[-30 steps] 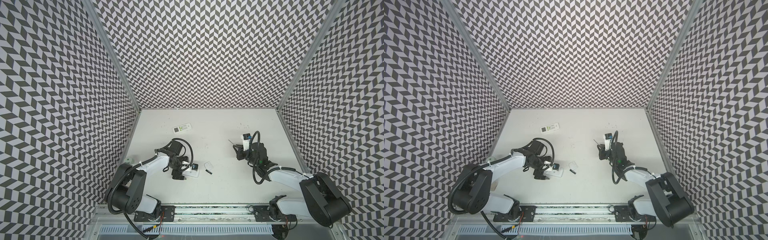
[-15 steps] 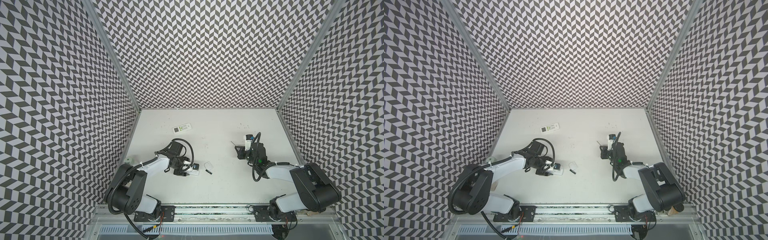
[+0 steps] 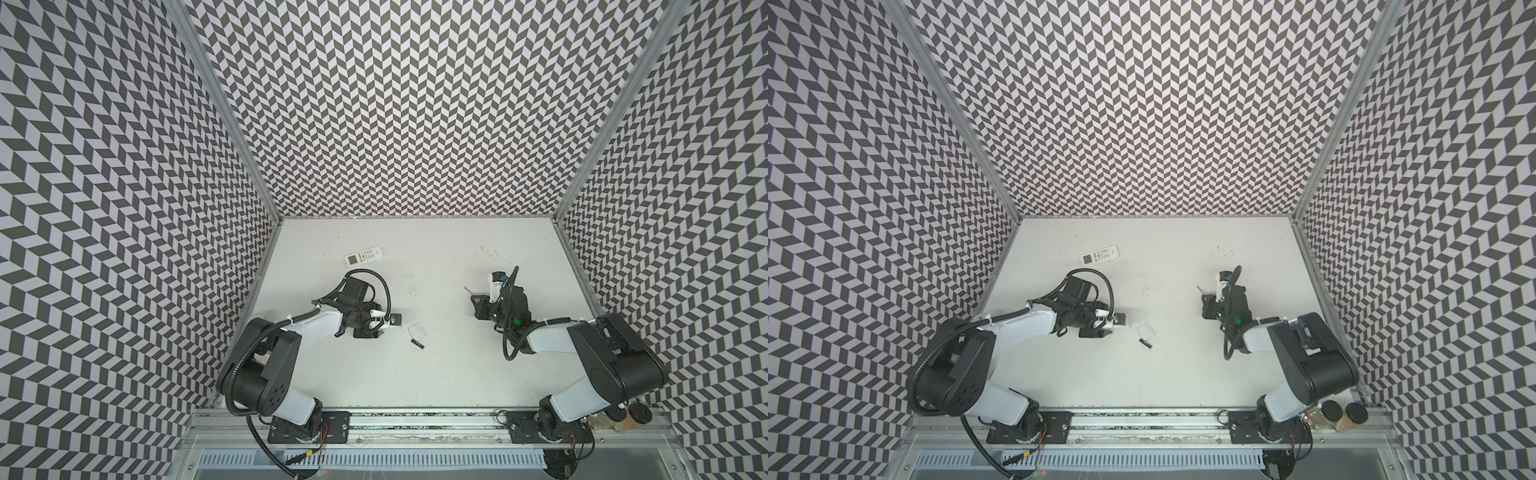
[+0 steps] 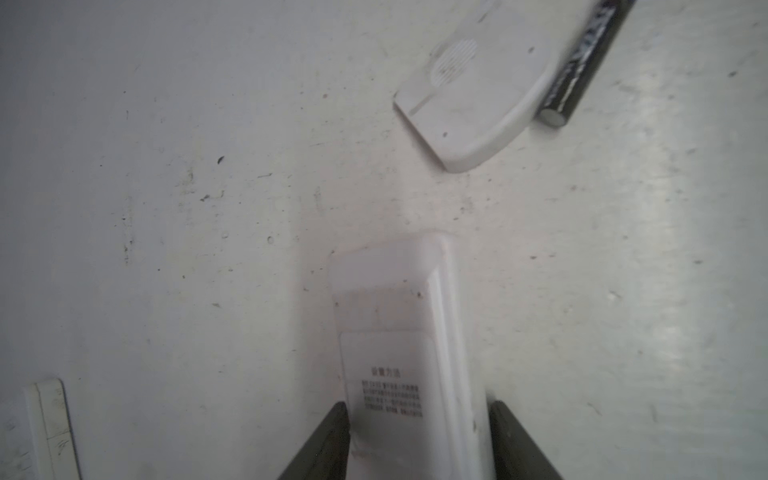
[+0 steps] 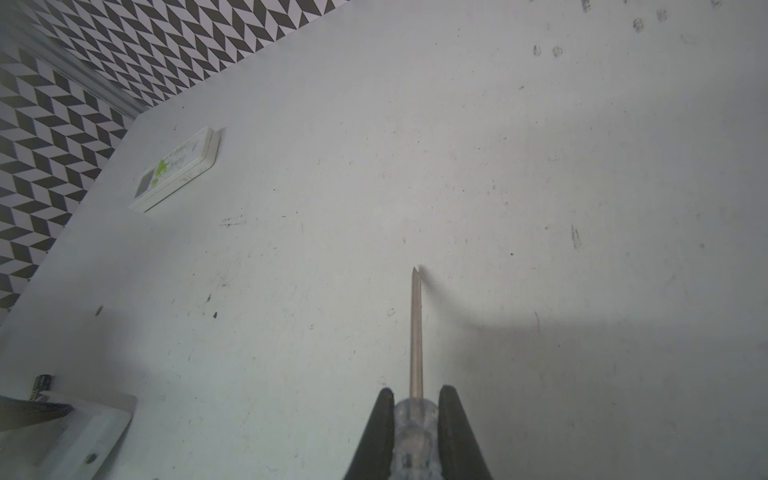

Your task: Unload the batteries from the remote control

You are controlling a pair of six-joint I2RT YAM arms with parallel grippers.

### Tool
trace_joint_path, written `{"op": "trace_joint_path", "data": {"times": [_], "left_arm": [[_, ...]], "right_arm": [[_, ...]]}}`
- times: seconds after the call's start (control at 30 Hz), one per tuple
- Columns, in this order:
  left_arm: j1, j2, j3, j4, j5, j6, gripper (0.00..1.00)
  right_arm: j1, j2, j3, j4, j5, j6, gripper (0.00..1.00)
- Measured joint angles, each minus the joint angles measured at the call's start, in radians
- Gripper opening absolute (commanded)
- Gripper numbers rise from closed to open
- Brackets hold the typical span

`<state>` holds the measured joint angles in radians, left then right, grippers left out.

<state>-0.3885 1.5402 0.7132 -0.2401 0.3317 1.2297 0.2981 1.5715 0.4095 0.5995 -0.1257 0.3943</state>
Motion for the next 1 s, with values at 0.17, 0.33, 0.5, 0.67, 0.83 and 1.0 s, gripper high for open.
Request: {"op": "trace_joint_path", "data": {"times": [0.17,0.33,0.5,0.67,0.83,1.0], "left_arm": [[0.025,0.137,0.134,0.049,-0.04,-0.035,0.57],[0.061,0.214,0.218,0.084,-0.071,-0.053,0.59],[0.096,0.288,0.306,0.103,-0.085,-0.058,0.62],[0.113,0.346,0.386,0.111,-0.098,-0.056,0.67],[0.115,0.332,0.4,0.08,-0.084,-0.056,0.75],[0.115,0.259,0.4,0.031,-0.049,-0.066,0.8]], "right_arm": [[-0.009,0.014,0.006,0.01,0.0,0.018,0.25],[-0.013,0.016,0.006,0.005,0.001,0.027,0.34],[-0.013,0.013,0.003,0.003,0.006,0.035,0.37],[-0.013,-0.007,0.001,-0.017,0.006,0.037,0.38],[-0.013,-0.059,0.001,-0.056,0.005,0.027,0.39],[-0.013,-0.121,0.008,-0.094,-0.01,-0.006,0.4]]}}
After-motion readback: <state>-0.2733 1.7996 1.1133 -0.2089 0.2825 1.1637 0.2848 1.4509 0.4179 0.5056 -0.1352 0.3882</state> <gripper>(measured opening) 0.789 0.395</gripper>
